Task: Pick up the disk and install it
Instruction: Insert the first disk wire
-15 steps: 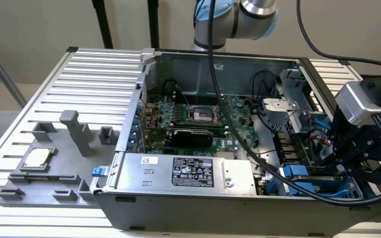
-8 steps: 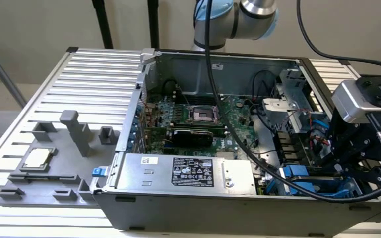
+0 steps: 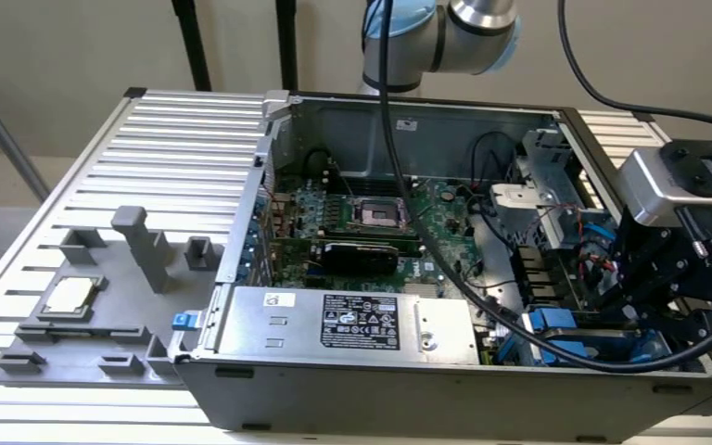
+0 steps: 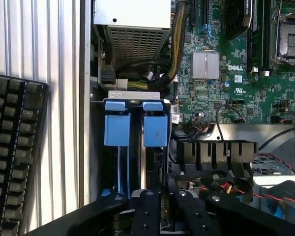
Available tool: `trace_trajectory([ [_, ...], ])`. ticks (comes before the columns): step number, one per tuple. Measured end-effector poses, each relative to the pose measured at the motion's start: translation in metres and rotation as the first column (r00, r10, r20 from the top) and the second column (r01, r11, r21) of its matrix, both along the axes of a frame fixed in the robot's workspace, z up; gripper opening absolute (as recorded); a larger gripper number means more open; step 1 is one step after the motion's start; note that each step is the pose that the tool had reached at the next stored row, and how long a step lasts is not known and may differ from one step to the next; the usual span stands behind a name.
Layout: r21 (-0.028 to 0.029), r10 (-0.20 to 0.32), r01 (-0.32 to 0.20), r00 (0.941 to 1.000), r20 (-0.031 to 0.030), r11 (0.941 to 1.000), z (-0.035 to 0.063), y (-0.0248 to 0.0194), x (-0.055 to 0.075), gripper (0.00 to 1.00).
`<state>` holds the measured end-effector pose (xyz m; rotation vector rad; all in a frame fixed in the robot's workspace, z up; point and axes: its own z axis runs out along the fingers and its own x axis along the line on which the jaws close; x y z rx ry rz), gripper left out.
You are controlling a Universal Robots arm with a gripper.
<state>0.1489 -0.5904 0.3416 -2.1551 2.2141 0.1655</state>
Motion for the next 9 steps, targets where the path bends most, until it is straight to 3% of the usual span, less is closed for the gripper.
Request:
trace_trajectory([
  [9,-0.0030,-0.022,0.022,0.9998,0.0003,0.9997,-0.0020,0.0003,-0.0018,0.16],
])
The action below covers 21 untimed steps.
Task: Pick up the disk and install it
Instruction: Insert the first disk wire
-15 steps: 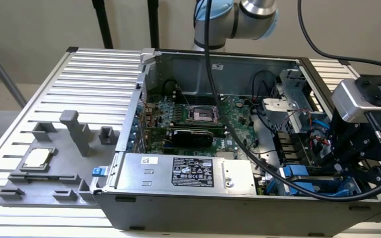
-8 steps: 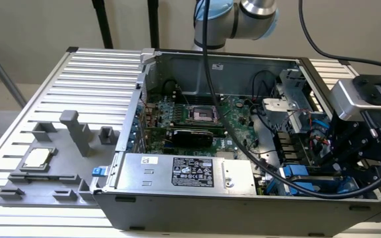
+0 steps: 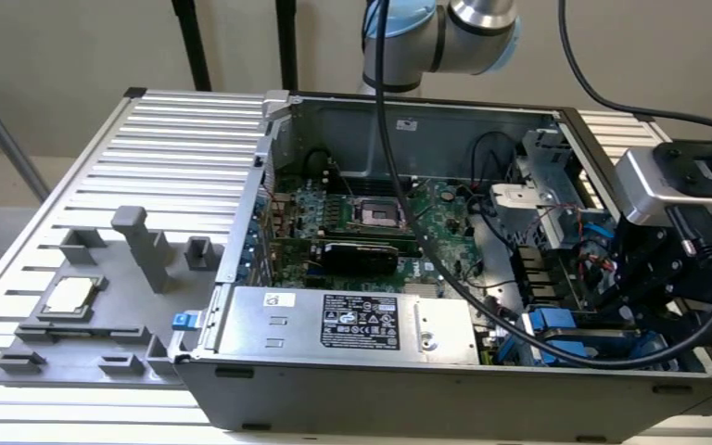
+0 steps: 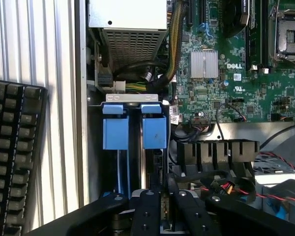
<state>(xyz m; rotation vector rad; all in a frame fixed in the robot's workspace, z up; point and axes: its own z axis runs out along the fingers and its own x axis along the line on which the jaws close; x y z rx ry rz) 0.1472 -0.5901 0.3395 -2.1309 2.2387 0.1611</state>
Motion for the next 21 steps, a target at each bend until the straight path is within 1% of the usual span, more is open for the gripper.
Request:
trace_trajectory([
  [10,-0.0002,-0.004,0.004,1.0000,0.0002,1.0000,-0.0015,0.0022,0.0019,0.16],
  [17,-0.0016,-0.005,0.005,1.0000,0.0002,1.0000,-0.0041,0.0024,0.0023,0.16],
  [21,-0.0013,-0.006,0.006,1.0000,0.0002,1.0000,-0.0044,0.0025,0.0023,0.16],
])
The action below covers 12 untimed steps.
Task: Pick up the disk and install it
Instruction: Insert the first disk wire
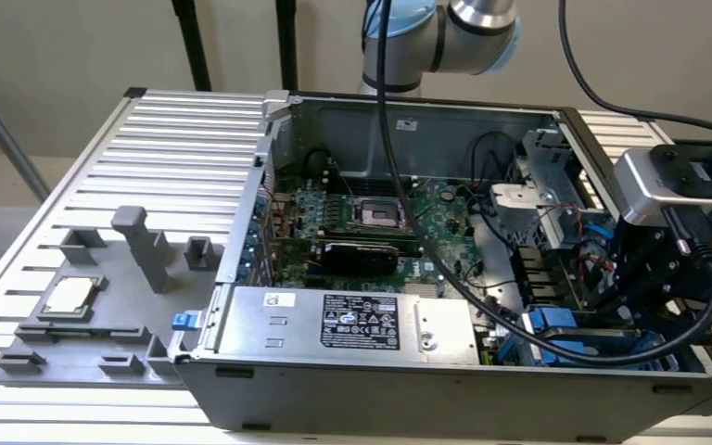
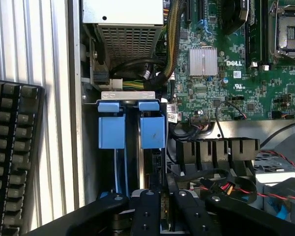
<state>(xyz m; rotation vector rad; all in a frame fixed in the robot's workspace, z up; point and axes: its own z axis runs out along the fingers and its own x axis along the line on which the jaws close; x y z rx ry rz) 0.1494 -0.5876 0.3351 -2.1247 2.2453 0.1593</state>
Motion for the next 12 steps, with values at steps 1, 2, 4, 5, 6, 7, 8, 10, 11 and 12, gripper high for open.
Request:
trace_trajectory([
  [1,0.0000,0.000,0.000,1.0000,0.0000,1.0000,0.0000,0.0000,0.000,0.16],
  [2,0.0001,0.000,0.000,1.0000,0.0000,1.0000,0.0000,0.0000,0.000,0.16],
  [4,0.0004,-0.001,0.001,1.0000,0.0000,1.0000,0.0003,0.0000,0.000,0.16],
  [5,0.0007,-0.001,0.001,1.0000,0.0000,1.0000,0.0007,0.0000,0.000,0.16],
  [6,0.0014,-0.001,0.001,1.0000,0.0003,1.0000,0.0012,0.0001,0.000,0.18],
  [7,0.0008,-0.001,0.001,1.0000,0.0001,1.0000,0.0026,0.0000,0.000,0.18],
  [8,0.0001,-0.001,0.001,1.0000,0.0000,1.0000,0.0048,0.0000,0.000,0.18],
  [10,0.0003,-0.002,0.002,1.0000,0.0000,1.0000,0.0093,0.0000,0.000,0.25],
  [11,0.0001,-0.002,0.002,1.0000,0.0000,1.0000,0.0117,0.0000,0.000,0.25],
  [12,0.0001,-0.002,0.002,1.0000,0.0000,1.0000,0.0139,0.0000,0.000,0.25],
])
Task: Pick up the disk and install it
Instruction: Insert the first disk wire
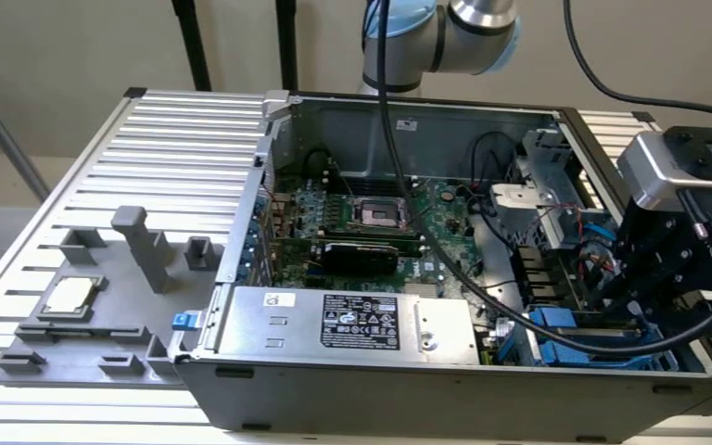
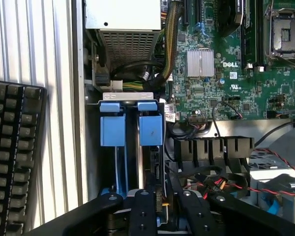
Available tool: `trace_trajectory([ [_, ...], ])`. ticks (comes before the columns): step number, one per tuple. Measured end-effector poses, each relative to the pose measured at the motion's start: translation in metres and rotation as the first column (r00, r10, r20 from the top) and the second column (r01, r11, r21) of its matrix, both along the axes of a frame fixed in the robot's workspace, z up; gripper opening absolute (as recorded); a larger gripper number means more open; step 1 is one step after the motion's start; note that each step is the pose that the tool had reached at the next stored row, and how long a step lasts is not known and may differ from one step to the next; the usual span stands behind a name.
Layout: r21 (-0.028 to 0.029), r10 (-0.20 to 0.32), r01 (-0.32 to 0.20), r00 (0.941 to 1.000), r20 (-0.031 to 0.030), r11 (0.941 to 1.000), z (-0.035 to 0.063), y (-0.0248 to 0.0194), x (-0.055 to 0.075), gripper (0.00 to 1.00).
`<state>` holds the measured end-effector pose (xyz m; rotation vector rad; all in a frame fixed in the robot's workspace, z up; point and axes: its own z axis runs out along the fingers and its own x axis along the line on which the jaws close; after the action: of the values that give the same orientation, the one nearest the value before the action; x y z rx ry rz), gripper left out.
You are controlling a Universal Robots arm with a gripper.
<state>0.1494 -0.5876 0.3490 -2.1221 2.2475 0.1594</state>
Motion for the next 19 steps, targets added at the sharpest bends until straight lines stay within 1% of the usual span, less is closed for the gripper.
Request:
trace_trajectory([
  [2,0.0000,-0.001,0.001,1.0000,0.0000,1.0000,0.0038,0.0000,0.000,0.25],
  [5,0.0000,0.000,0.000,1.0000,0.0000,1.0000,0.0054,-0.0001,-0.005,0.25],
  [10,0.0000,0.000,0.000,1.0000,0.0000,1.0000,0.0055,0.0000,-0.026,0.25],
  [12,0.0000,0.000,0.000,1.0000,0.0003,1.0000,0.0055,0.0003,-0.031,0.25],
  [19,0.0000,0.000,0.000,1.0000,0.0004,1.0000,0.0055,0.0004,-0.032,0.25],
])
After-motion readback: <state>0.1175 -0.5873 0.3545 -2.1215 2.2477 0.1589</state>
